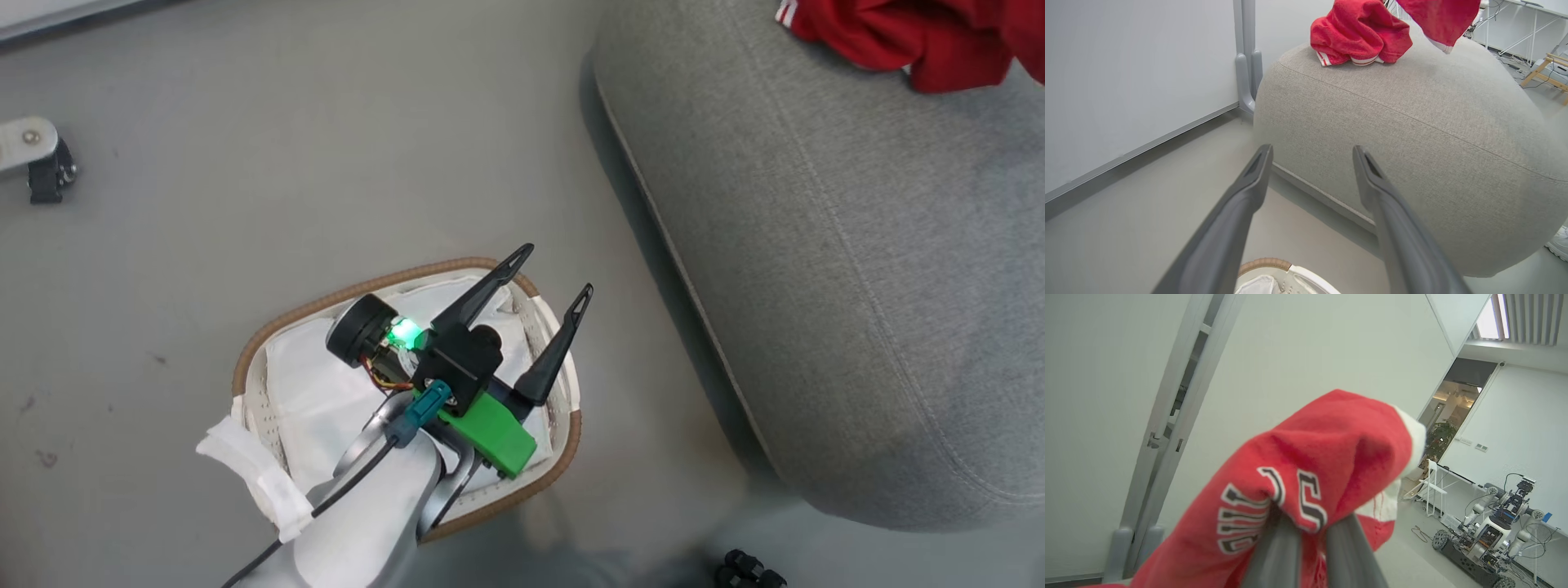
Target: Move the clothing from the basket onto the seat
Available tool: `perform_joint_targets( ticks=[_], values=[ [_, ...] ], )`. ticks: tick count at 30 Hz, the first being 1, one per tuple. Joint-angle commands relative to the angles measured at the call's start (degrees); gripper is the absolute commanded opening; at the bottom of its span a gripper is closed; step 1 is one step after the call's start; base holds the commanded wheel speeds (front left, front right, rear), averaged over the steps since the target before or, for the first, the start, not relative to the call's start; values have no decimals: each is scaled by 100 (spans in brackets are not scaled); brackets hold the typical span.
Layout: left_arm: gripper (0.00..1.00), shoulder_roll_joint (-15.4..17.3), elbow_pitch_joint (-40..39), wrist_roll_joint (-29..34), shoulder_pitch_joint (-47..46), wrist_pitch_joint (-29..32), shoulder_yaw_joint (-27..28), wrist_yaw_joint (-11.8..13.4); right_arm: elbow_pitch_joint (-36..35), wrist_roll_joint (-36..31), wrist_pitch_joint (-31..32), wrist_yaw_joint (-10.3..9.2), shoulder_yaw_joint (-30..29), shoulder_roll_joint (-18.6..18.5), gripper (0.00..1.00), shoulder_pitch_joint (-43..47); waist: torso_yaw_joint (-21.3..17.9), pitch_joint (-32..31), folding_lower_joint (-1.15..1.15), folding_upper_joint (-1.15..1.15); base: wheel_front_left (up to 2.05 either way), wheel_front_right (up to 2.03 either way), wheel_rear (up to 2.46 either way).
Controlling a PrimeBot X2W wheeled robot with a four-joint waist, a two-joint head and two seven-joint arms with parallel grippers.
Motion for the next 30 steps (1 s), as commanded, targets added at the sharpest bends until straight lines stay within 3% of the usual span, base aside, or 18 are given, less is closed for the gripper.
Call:
perform_joint_targets(
  ticks=[1, 11, 17, 18, 19, 20, 21, 30],
  values=[
    [100, 29, -66, 98, -153, 5, 24, 14, 211, -35, -43, -8, -50, 36, 0, -4, 371, 574, -1, 0, 0, 0, 0],
    [100, 71, -287, 427, -227, 5, 129, 14, 1794, -333, -215, -8, -342, 665, 0, 88, 352, 1025, -1, 0, 0, 0, 0],
    [100, 135, -276, 455, -198, 5, 126, 14, 2053, -418, -221, -8, -310, 970, 2, 190, 250, 1059, -1, 0, 0, 0, 0],
    [100, 143, -270, 456, -191, 5, 133, 14, 2053, -420, -221, -8, -289, 1001, 16, 203, 233, 1056, -1, 0, 0, 0, 0],
    [100, 153, -260, 457, -181, 5, 137, 14, 2029, -418, -221, -8, -269, 1032, 44, 229, 211, 1048, -1, 0, 0, 0, 0],
    [100, 162, -251, 458, -172, 5, 146, 14, 2009, -411, -222, -8, -253, 1061, 64, 259, 194, 1037, -1, 0, 0, 0, 0],
    [100, 168, -240, 458, -160, 5, 150, 14, 1987, -392, -221, -8, -233, 1095, 100, 306, 174, 1021, -1, 0, 0, 0, 0],
    [100, 79, -196, 384, -76, 5, 171, 14, 1689, -212, -222, -8, 44, 1072, 100, 954, 71, 675, -1, 0, 0, 0, 0]
  ],
)
